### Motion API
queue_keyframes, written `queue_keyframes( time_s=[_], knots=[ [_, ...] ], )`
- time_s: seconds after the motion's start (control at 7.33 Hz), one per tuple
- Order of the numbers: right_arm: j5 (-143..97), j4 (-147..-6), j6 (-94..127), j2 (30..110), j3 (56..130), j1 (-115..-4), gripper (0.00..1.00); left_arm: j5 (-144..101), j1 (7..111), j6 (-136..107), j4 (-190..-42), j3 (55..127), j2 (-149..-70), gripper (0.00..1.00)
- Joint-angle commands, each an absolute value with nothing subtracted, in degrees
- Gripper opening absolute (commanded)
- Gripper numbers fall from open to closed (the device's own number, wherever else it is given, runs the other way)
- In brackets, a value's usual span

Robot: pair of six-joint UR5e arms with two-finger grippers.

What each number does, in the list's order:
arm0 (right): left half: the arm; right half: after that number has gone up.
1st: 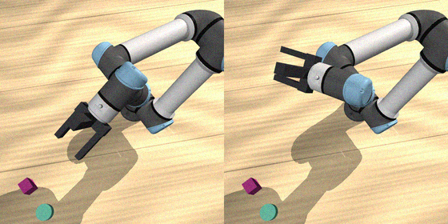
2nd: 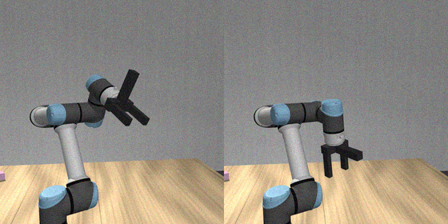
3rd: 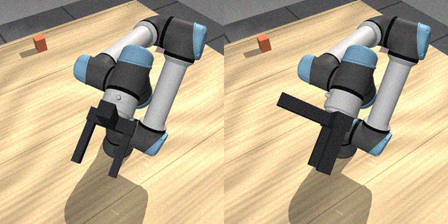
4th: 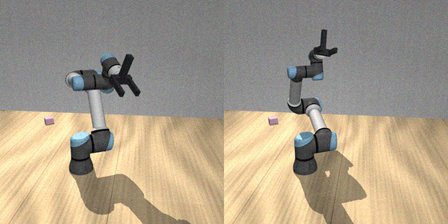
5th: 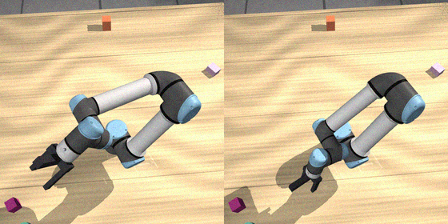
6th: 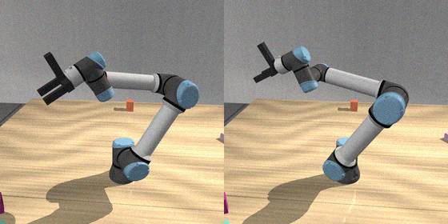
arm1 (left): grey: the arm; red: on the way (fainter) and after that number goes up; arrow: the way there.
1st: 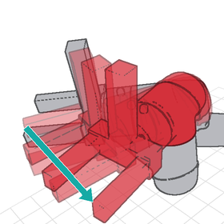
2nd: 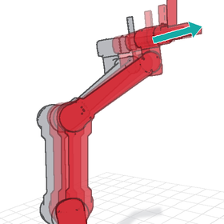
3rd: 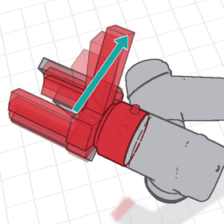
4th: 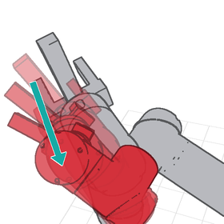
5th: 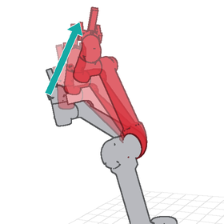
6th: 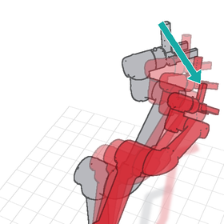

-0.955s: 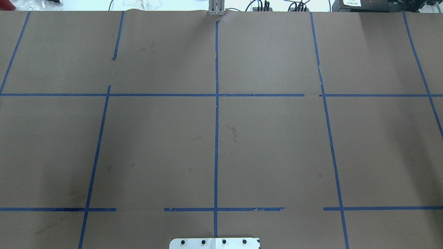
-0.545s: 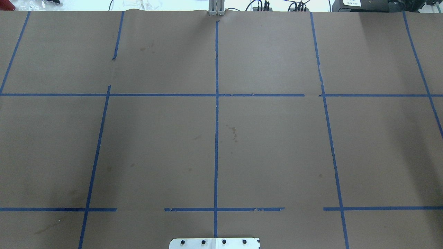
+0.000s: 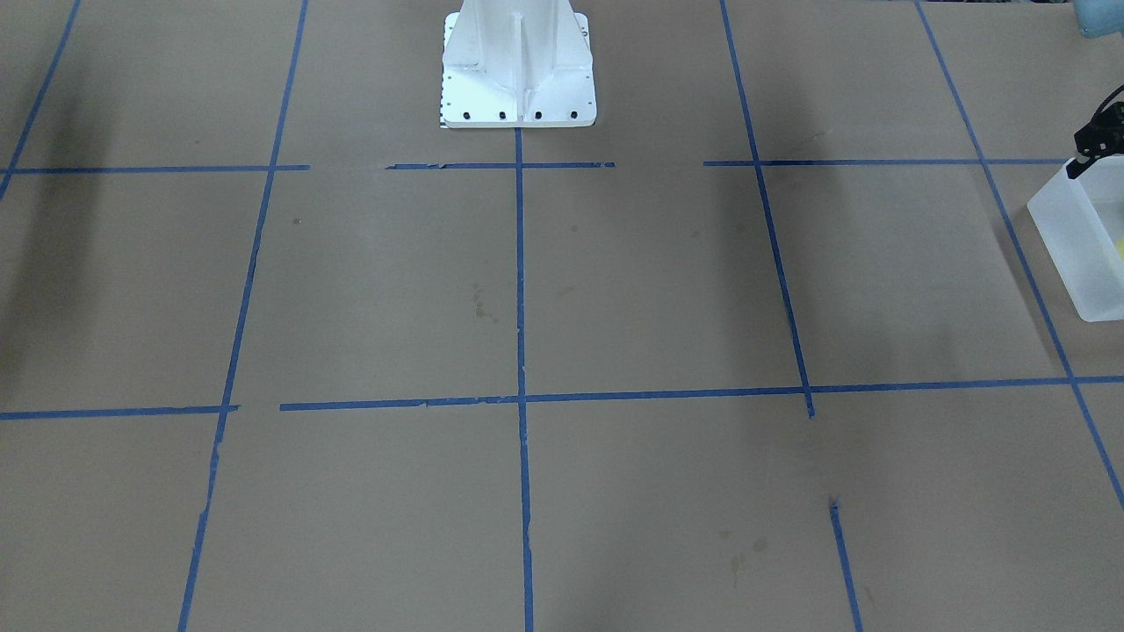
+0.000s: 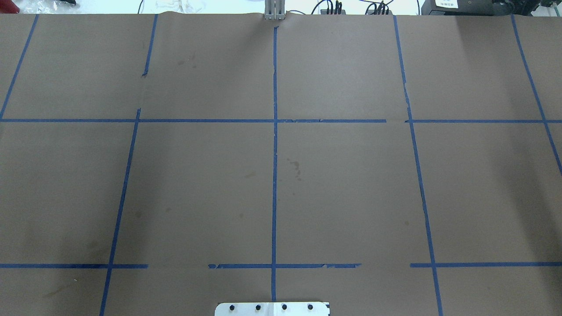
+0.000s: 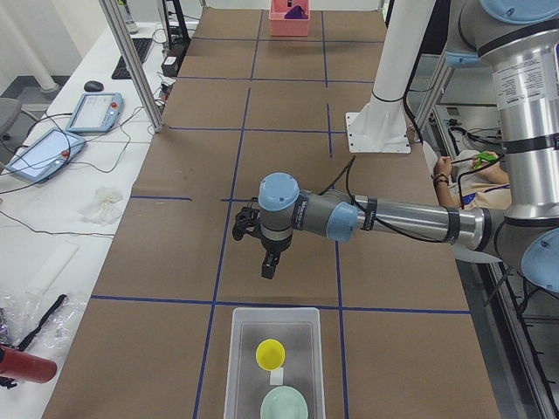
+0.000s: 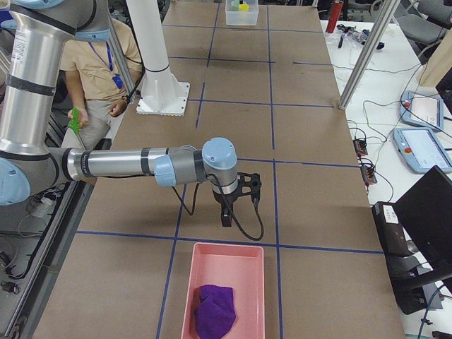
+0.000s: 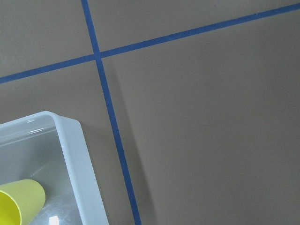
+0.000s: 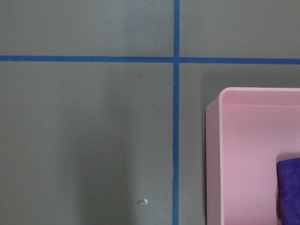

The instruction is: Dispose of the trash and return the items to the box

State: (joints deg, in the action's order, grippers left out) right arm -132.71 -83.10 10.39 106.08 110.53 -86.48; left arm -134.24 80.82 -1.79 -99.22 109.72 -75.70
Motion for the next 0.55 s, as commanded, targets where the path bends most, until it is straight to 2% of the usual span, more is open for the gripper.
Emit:
queue_keyframes(
  time_s=[0.0, 0.41],
  knots=[
    [-133.76, -83.06, 10.46, 106.08, 110.74, -86.48, 1.00, -134.30, 81.03, -1.76, -99.58, 109.34, -76.46, 1.00],
    [-135.53, -83.06, 10.55, 105.73, 110.65, -86.22, 1.00, -134.30, 81.12, -1.49, -98.88, 108.37, -77.34, 1.00]
  ],
)
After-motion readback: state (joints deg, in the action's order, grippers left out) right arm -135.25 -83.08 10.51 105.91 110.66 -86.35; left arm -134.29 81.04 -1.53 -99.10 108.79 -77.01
